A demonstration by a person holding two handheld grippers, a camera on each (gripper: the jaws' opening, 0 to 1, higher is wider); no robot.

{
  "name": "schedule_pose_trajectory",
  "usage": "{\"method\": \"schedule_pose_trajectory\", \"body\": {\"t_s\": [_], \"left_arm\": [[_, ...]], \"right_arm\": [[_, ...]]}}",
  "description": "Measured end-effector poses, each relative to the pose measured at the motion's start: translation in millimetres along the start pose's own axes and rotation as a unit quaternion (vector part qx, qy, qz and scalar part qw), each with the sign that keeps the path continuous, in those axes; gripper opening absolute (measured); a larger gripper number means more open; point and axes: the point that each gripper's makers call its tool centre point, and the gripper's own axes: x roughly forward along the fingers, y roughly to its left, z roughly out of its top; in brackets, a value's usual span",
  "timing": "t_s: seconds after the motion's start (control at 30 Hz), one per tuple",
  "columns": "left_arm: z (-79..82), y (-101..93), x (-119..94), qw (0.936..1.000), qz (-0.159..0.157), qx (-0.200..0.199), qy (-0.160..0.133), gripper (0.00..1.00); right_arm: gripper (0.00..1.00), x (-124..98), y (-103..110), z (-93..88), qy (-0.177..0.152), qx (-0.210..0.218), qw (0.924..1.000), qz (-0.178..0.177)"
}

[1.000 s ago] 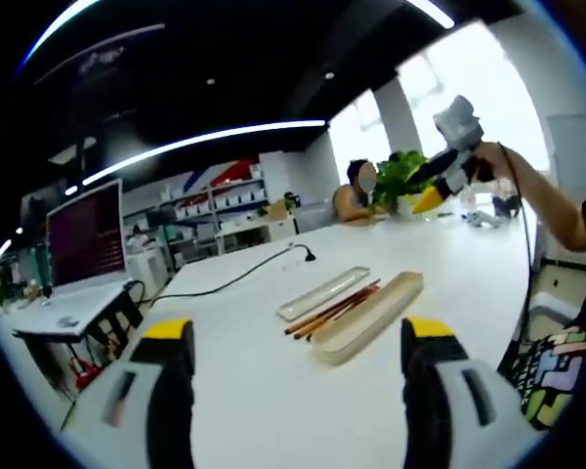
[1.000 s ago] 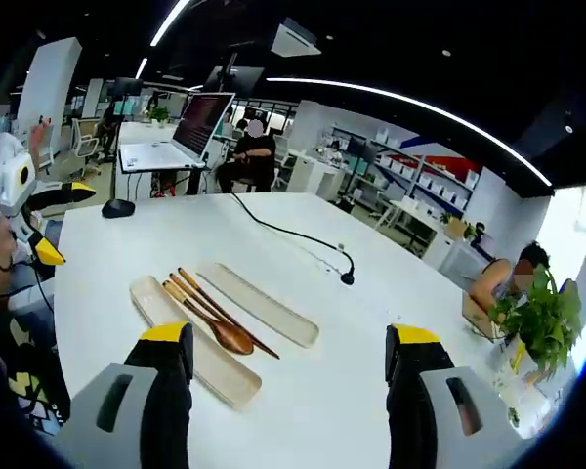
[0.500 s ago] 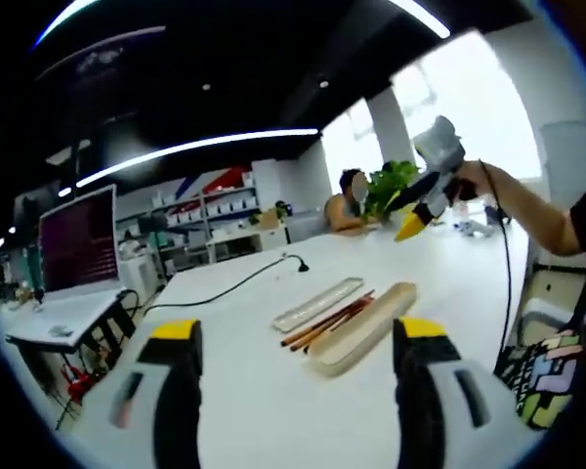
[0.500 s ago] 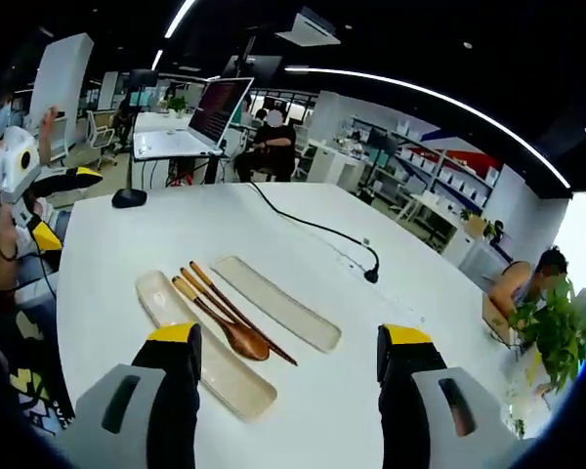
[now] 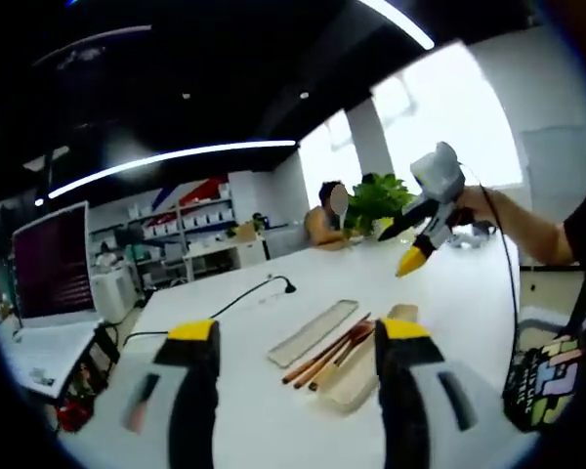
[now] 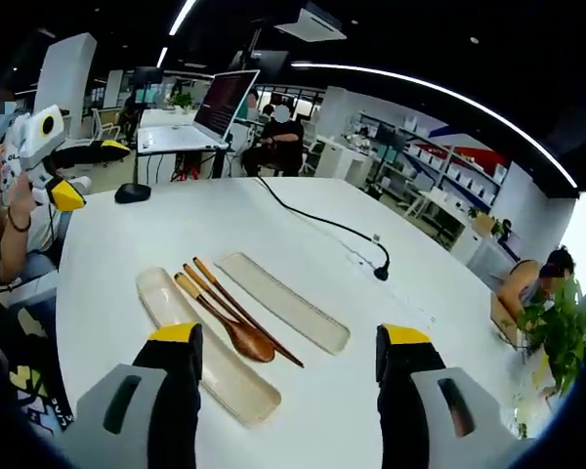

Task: Arrange the utensils inside the cutlery case until each visible utensil rests in its matching compartment.

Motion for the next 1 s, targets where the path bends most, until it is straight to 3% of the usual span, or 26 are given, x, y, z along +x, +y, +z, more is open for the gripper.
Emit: {"method": "schedule_pose_trajectory", "body": {"t_s": [0.27, 0.37, 0.53, 0.6, 0.63, 0.77, 0.9, 0.97, 1.0], "left_arm": [[-8.2, 11.7, 28.0, 0.9987, -0.010, 0.028, 0.041, 0.63], [-13.5, 7.6, 38.9, 0.9957, -0.035, 0.058, 0.063, 0.57], [-19.1, 0.8, 55.3, 0.9900, -0.073, 0.074, 0.095, 0.51], [-26.5, 3.1, 60.8, 0.9843, -0.079, 0.095, 0.126, 0.44], [-32.2, 4.3, 62.6, 0.9783, -0.086, 0.114, 0.150, 0.41], [-43.5, 4.8, 72.7, 0.9624, -0.110, 0.154, 0.195, 0.39], [-59.9, 0.5, 83.3, 0.9493, -0.140, 0.154, 0.236, 0.36], [-69.1, -0.2, 87.0, 0.9389, -0.153, 0.162, 0.263, 0.34], [-71.5, -1.0, 91.5, 0.9376, -0.156, 0.162, 0.265, 0.32]], "right_arm": [[0.69, 1.2, -10.4, -3.2, 0.005, -0.008, 0.9999, -0.008], [0.67, 3.1, -10.4, -6.3, 0.012, -0.003, 0.9999, -0.001], [0.58, 7.9, -12.1, -8.5, 0.015, -0.005, 0.9999, 0.005], [0.57, 10.5, -11.3, -9.8, 0.020, -0.004, 0.9998, 0.009], [0.57, 12.0, -10.5, -10.7, 0.024, -0.007, 0.9996, 0.012], [0.59, 14.1, -14.7, -11.7, 0.033, -0.009, 0.9994, 0.004], [0.56, 19.0, -20.4, -15.8, 0.051, -0.017, 0.9986, 0.003], [0.54, 23.3, -20.8, -17.9, 0.058, -0.017, 0.9981, 0.010], [0.54, 24.8, -21.0, -20.4, 0.066, -0.013, 0.9977, 0.012]]}}
